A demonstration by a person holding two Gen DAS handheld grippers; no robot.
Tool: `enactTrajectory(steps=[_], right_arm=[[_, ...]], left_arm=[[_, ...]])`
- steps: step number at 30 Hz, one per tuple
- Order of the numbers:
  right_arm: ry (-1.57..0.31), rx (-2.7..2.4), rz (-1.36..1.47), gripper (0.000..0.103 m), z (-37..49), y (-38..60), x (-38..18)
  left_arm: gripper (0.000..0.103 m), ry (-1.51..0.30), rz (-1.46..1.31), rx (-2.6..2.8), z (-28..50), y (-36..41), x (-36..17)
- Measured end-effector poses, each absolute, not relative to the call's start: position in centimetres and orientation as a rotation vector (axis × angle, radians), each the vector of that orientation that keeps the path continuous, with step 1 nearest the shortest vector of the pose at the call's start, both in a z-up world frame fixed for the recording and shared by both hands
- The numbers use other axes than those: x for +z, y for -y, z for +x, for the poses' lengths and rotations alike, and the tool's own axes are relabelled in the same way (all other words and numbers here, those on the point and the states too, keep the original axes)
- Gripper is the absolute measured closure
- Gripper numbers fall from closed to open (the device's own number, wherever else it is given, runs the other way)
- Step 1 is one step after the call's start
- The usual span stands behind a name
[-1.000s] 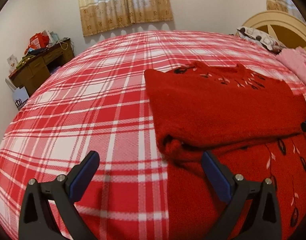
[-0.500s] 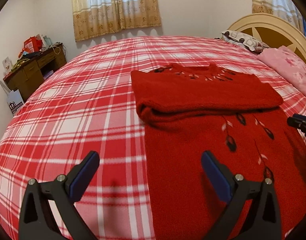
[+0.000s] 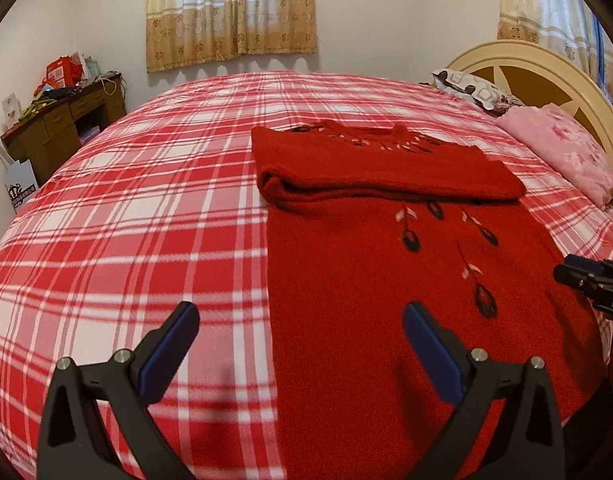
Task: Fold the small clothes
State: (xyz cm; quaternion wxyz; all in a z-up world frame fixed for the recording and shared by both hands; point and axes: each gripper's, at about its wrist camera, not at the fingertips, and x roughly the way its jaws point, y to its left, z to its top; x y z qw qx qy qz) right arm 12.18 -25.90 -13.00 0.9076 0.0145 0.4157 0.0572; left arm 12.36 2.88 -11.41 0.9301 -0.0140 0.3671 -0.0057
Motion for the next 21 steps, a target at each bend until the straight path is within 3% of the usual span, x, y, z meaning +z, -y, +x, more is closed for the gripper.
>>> enactTrajectory(steps=[10,14,21], right_arm=[[-0.899,0.119,0.035,0.049,8.7,26.0,-13.6],[-0.919,0.112,0.043,0.049,7.7,26.1,-14.3],[-0.919,0.100,0.054,0.049,5.8,26.4,-14.2]], left_arm=[[0.002,-0.792,-0.029,-0.053,9.0,-3.1,-12.7],[0.013,-0.846,-0.058,-0.093,8.2,-3.1,-13.9],[0.022,-0.877,-0.057,-0.129,6.3,-2.5,-14.7]])
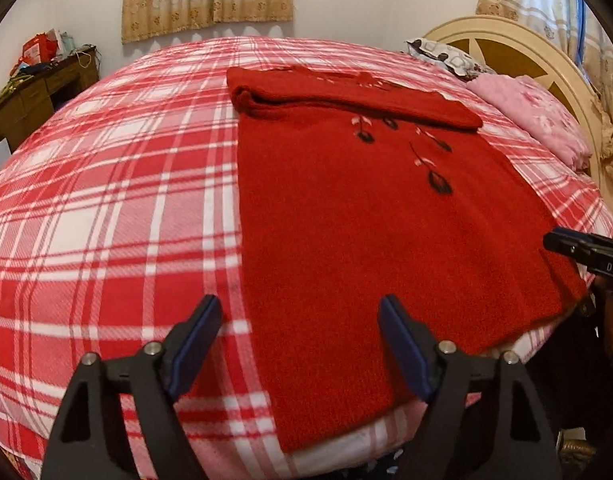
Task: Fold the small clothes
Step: 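Move both grippers to the cardigan hem and close them on it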
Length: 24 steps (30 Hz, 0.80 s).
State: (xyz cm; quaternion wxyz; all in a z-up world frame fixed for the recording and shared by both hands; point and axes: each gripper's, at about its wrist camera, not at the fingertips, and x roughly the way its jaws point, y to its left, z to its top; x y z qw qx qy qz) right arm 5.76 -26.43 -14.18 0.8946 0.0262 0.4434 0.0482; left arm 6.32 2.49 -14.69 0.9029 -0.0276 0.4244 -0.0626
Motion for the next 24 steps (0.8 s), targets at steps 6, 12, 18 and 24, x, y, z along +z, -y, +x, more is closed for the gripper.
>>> enactTrajectory(steps=[6,12,18,24], right_arm=[[-0.933,0.071,0.060,0.049,3.8,27.0,-14.4],[-0.950,0.035,0.036,0.049,2.7,27.6,-14.8],[-0.947,0.011,0.039,0.049,2.5,28.5,-14.6],[-0.966,0.034,0.076,0.049,2.6,28.9,-15.1]], left_arm=[[0.028,-0.902,-0.102,-0.158,5.0,-2.8,-15.2],[0.039,-0.909,-0.117,-0.190,4.2,-2.4,-15.3],[0.050,-0.907,-0.138,-0.165,3.9,-3.2,-15.1],[0.044,-0.923,-0.156,-0.161,3.8,-3.5,-15.4]])
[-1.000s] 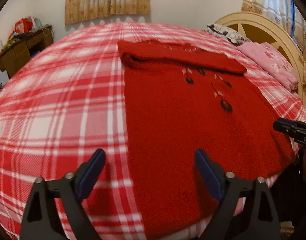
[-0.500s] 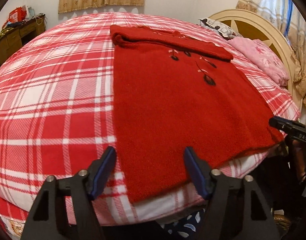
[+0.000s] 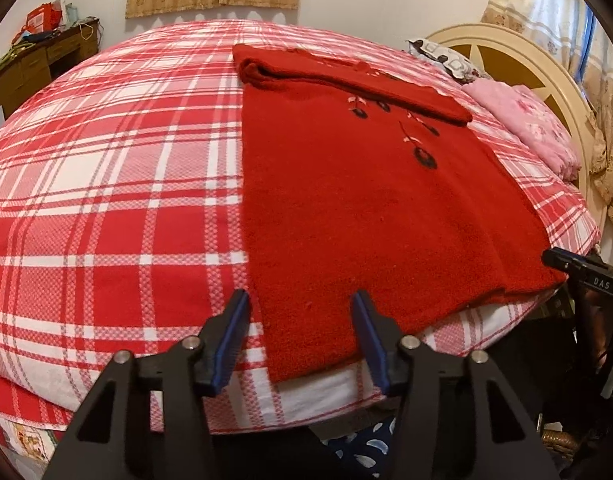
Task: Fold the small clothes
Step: 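Move both grippers to the cardigan hem and close them on it, then lift the hem with both grippers and fold it over toward the collar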
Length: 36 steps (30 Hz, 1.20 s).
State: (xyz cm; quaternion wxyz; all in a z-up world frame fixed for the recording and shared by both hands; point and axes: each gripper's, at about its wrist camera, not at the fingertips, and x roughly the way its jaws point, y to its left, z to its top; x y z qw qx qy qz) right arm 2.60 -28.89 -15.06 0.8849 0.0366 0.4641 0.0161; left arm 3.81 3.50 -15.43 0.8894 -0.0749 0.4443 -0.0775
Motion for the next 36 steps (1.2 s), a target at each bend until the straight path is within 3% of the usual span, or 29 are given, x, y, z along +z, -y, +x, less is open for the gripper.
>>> enactTrajectory(steps=[4,8,13,15,16,17,19,29,31,36], right_arm=[[-0.982,0.051,0.074,0.049,2.5,28.6,-15.4],[-0.996,0.069,0.089,0.049,2.1,28.5,-15.5],[-1.006,0.071,0.089,0.062,1.9,28.5,-15.9],[-1.010,0.089,0.099,0.071,1.9,28.4,-15.9],[-1.014,0.097,0.105,0.078,1.9,28.5,-15.9],[-1.016,0.101,0.106,0.079,1.9,28.5,-15.9],[-1.018,0.106,0.104,0.081,1.9,28.5,-15.8],[-1.008,0.098,0.093,0.081,1.6,28.6,-15.9],[-1.005,0.104,0.093,0.093,1.6,28.8,-15.9],[-0.911,0.122,0.121,0.097,1.1,29.4,-14.0]], left_arm=[[0.041,-0.931,-0.200,-0.178,3.8,-3.9,-15.7],[0.046,-0.943,-0.179,-0.174,3.5,-3.7,-15.6],[0.048,-0.950,-0.153,-0.168,3.1,-3.4,-15.8],[0.061,-0.947,-0.148,-0.181,3.1,-3.2,-15.9],[0.077,-0.952,-0.149,-0.200,3.0,-3.0,-15.9],[0.087,-0.952,-0.147,-0.211,3.1,-2.9,-15.8],[0.091,-0.939,-0.161,-0.233,3.0,-3.1,-15.5],[0.092,-0.897,-0.233,-0.260,3.1,-4.7,-14.9],[0.093,-0.908,-0.239,-0.264,3.2,-4.6,-15.2],[0.093,-0.883,-0.269,-0.281,2.9,-5.2,-14.7]])
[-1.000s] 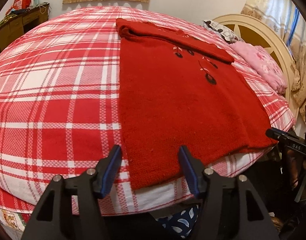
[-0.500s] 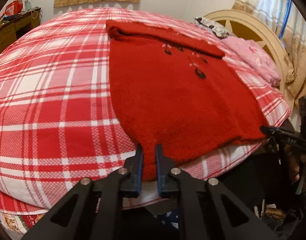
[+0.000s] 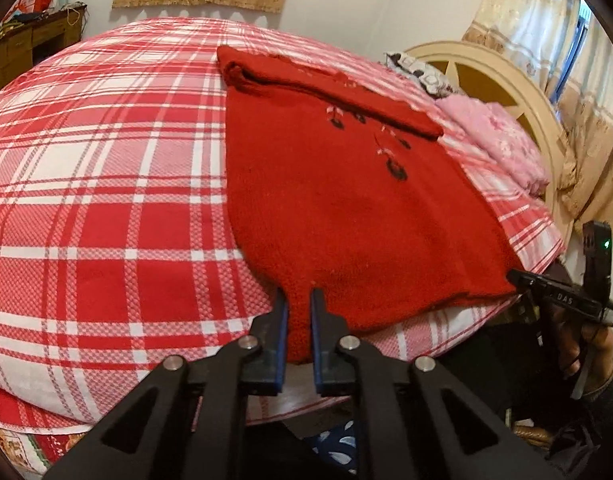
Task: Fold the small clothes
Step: 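Lift the hem with both grippers and fold it over toward the collar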
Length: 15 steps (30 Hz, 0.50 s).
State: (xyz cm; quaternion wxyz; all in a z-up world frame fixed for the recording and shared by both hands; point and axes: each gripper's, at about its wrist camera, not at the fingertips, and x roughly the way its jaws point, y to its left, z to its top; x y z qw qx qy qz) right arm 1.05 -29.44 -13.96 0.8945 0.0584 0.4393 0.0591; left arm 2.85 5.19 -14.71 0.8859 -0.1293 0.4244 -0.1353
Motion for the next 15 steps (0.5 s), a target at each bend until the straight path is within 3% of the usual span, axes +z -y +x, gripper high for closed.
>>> enactTrajectory(steps=[15], right_arm=[[-0.784,0.162,0.208,0.098,1.2,30.4,-10.4]], left_arm=[[0.093,-0.798,-0.329,-0.327,3.8,-6.5,-12.3]])
